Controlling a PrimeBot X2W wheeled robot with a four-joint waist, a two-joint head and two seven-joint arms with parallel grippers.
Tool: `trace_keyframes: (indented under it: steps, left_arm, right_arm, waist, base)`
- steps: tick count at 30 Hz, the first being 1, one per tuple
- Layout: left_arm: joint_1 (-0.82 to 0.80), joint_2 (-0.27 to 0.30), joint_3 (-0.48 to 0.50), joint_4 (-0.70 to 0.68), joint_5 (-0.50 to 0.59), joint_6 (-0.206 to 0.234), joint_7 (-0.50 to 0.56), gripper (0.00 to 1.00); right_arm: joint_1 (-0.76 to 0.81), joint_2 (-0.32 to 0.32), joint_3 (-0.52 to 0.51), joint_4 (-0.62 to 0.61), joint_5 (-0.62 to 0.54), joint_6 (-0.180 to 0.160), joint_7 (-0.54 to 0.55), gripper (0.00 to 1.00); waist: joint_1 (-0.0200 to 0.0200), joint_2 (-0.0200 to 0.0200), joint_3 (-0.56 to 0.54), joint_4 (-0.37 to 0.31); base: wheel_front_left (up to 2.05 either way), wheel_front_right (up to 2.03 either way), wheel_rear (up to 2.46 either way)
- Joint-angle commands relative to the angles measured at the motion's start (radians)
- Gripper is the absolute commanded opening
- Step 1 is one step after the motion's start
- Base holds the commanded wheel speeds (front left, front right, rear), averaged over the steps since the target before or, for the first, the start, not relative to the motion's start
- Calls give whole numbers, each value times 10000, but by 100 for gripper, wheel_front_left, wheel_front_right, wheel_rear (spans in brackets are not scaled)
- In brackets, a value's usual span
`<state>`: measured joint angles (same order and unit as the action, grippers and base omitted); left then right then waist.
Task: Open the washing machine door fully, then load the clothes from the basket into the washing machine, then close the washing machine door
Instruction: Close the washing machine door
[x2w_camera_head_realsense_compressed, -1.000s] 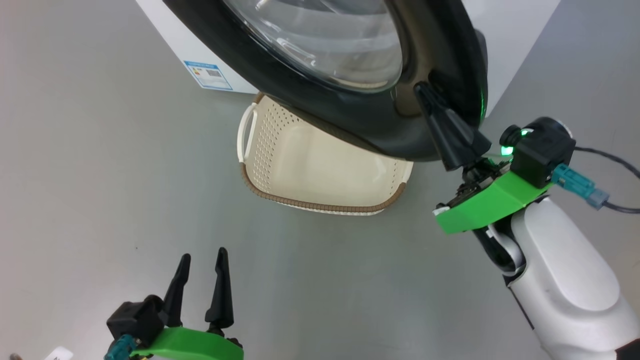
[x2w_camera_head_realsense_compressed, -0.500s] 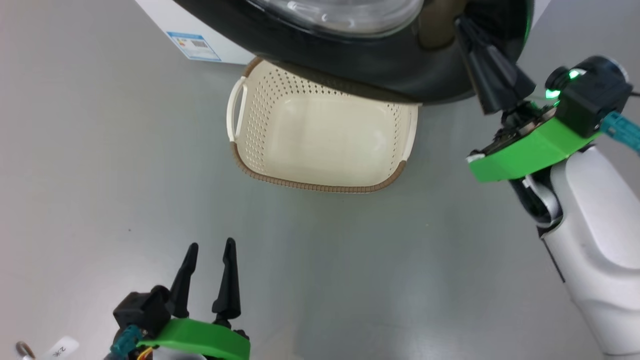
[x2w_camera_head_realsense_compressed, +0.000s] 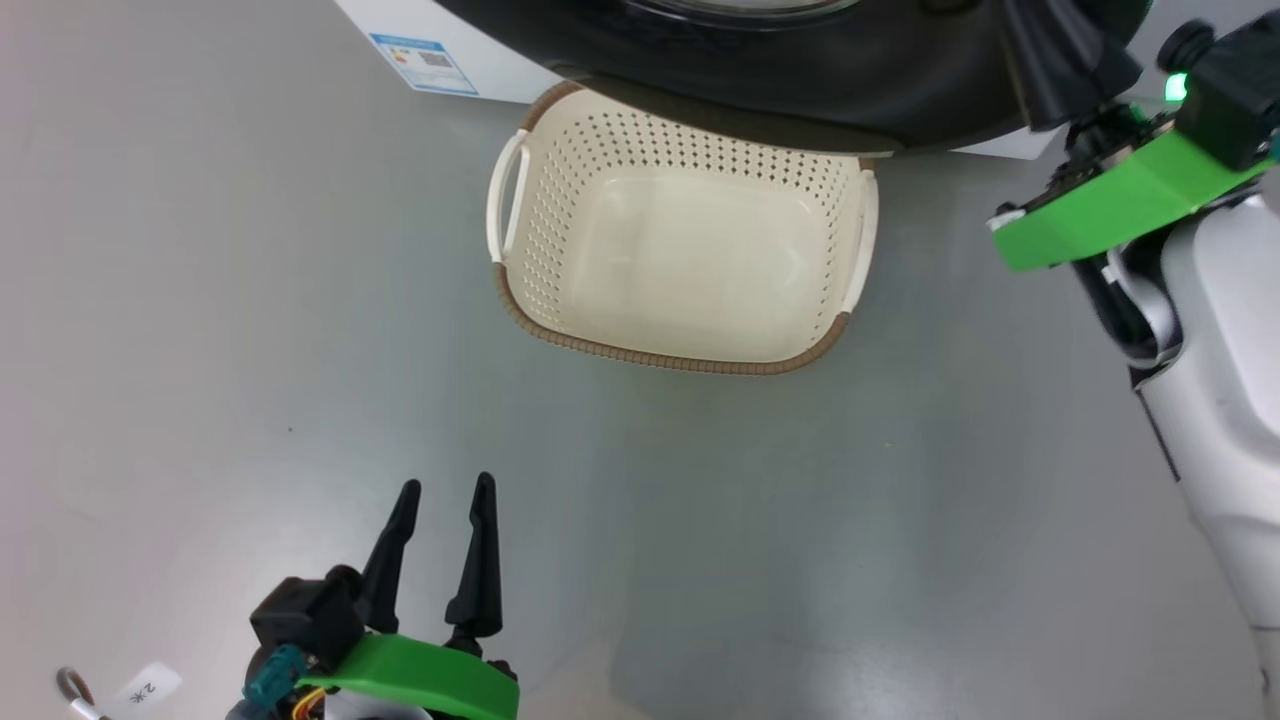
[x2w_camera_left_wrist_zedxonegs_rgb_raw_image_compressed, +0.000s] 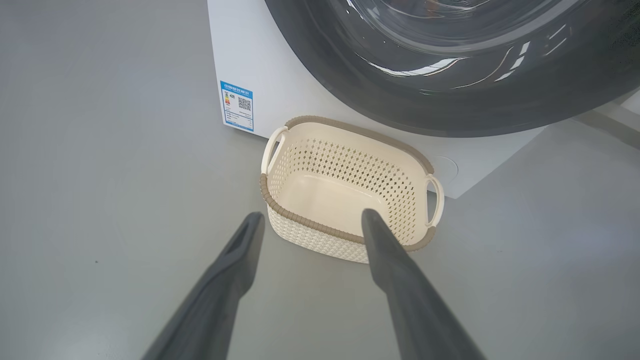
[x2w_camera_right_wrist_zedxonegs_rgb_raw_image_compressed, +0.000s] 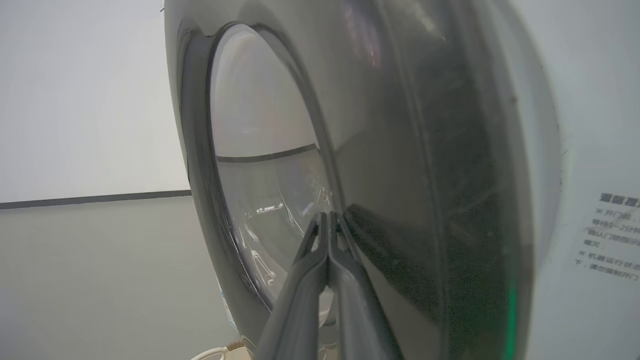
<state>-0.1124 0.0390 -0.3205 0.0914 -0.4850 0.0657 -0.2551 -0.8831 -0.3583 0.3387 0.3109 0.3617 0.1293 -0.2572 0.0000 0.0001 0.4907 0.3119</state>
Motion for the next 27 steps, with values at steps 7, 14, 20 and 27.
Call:
trace_keyframes:
  steps: [7,14,20,27]
  left_arm:
    - [153,112,193,-205,106,31,-67,100]
    - [362,112,43,-173,174,-55,-67,100]
    - [532,112,204,-181,265,-90,-67,100]
    - [614,112,293,-258,263,-76,-67,100]
  right_arm:
    - [-778,-354,-454,236,-238,14,-46,0]
    - [-1246,-805,-767,1346,-623,14,-46,0]
    - [-1602,-835,-1283,2109,-1054,14,-46,0]
    - [-1494,-519,-1907,2205,-1633,14,-46,0]
  waist:
    - [0,-1,-70,269]
    - [0,-1,-280,561]
    - [0,-1,-388,685]
    - [0,-1,-538,534]
  base:
    - [0,0,0]
    - [0,0,0]
    - [0,0,0]
    - [0,0,0]
